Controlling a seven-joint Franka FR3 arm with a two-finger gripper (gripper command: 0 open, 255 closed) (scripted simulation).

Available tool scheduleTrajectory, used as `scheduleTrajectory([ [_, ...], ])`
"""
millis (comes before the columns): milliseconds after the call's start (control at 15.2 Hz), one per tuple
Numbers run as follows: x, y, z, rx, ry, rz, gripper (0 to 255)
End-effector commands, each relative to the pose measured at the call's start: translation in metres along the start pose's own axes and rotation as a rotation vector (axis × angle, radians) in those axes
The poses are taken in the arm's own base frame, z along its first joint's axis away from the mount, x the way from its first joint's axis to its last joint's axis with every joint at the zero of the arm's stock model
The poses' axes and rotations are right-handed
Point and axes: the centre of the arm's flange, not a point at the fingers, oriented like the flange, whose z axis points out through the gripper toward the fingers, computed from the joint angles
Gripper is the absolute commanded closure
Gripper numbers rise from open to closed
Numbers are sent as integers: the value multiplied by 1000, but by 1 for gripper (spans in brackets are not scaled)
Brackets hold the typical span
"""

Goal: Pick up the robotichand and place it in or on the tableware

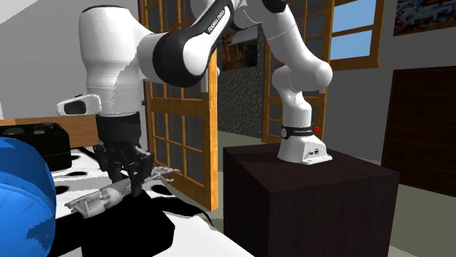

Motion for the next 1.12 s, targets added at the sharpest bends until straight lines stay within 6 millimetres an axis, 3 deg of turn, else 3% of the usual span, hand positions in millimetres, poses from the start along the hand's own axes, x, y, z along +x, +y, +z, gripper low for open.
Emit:
scheduleTrajectory([
  [0, -9, 25, 1, 0, 0, -1, 255],
  [330, -30, 79, 3, 0, 0, -1, 255],
  [1056, -25, 75, 61, 0, 0, -1, 255],
])
